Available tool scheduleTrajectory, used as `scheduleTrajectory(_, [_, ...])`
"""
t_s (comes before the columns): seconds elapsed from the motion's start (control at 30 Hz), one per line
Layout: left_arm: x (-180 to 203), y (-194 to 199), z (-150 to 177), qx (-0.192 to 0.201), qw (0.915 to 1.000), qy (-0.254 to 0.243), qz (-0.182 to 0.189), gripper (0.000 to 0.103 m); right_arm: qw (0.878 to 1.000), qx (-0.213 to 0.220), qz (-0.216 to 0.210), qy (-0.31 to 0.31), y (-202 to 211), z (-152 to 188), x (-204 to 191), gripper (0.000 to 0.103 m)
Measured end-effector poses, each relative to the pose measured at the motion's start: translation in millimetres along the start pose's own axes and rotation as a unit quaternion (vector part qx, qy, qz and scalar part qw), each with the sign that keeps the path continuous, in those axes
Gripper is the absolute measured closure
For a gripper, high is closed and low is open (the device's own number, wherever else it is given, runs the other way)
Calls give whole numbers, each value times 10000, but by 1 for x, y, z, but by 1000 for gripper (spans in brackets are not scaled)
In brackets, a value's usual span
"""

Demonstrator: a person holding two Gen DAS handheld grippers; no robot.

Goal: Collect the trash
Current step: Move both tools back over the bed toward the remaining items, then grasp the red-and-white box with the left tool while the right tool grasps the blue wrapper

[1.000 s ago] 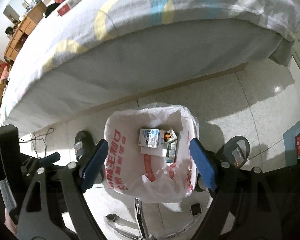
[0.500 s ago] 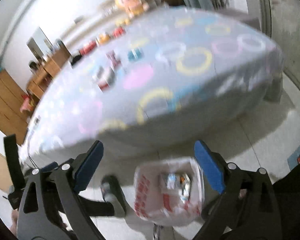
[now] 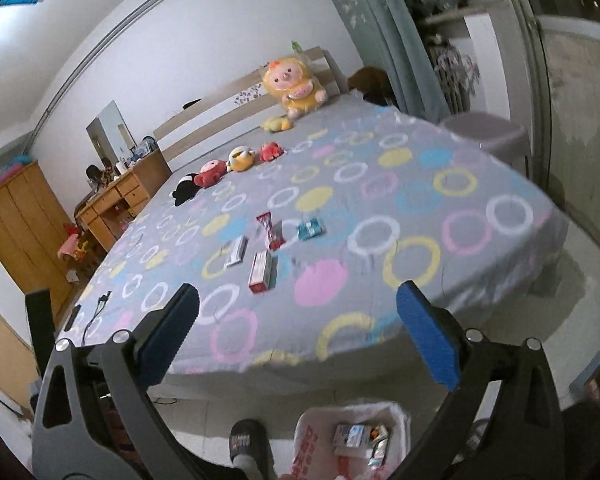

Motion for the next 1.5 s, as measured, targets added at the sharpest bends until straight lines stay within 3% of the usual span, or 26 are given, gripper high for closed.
scheduleTrajectory(0.27, [6,-10,-36,89,9999,-83,-59,8,9983,8,128,564,-16,-49,-24,7])
scheduleTrajectory(0.67, [15,-44,-83,146,9997,-150,-121,8,9925,-293,182,1175,-76,-110,-52,7])
scheduleTrajectory(0.97, [20,-82,-103,168,9993,-260,-228,8,9912,-383,131,1262,-124,-129,-58,7])
scheduleTrajectory(1.13, [29,-117,-111,210,9979,-512,-332,8,9885,-598,313,1354,-160,-134,-51,7])
scheduleTrajectory(1.5, [22,-213,-100,-385,9975,-477,-339,8,9789,-1373,566,1403,-256,-130,-23,7])
Point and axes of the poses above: each gripper's, at about its wrist camera, not at the fingertips, and y roughly against the way its jaws point, x to its right, z to its underside, the point moved 4 cm from there along -y, roughly the way its jaws point
